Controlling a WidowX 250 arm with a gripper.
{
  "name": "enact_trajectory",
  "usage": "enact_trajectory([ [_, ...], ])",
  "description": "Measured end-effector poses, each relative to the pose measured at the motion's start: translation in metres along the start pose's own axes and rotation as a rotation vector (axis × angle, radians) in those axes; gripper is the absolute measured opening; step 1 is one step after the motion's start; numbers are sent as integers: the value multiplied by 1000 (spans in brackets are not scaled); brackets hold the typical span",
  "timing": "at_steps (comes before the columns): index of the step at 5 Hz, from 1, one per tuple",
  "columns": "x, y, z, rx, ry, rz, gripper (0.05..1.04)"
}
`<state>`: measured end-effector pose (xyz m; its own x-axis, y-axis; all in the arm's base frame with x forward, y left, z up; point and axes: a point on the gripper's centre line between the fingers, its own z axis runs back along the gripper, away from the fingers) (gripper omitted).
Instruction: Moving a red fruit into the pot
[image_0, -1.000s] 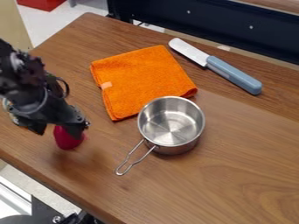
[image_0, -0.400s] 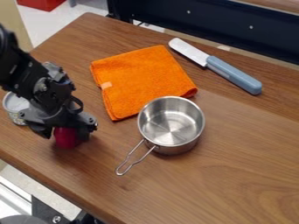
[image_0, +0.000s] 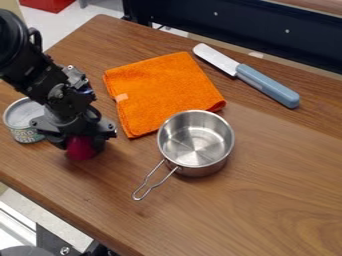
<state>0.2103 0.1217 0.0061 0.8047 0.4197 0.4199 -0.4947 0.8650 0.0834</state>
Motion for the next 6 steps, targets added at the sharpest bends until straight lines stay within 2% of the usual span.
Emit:
enact_trajectory([
  [2,1,-1,2,-12,49,4,765],
  [3,7,-11,23,-37,77,40,765],
  [4,21,-32,54,-48,78,102,765],
  [5,25,-57,69,-60,114,131,765],
  [6,21,-93,74,-71,140,131,765],
])
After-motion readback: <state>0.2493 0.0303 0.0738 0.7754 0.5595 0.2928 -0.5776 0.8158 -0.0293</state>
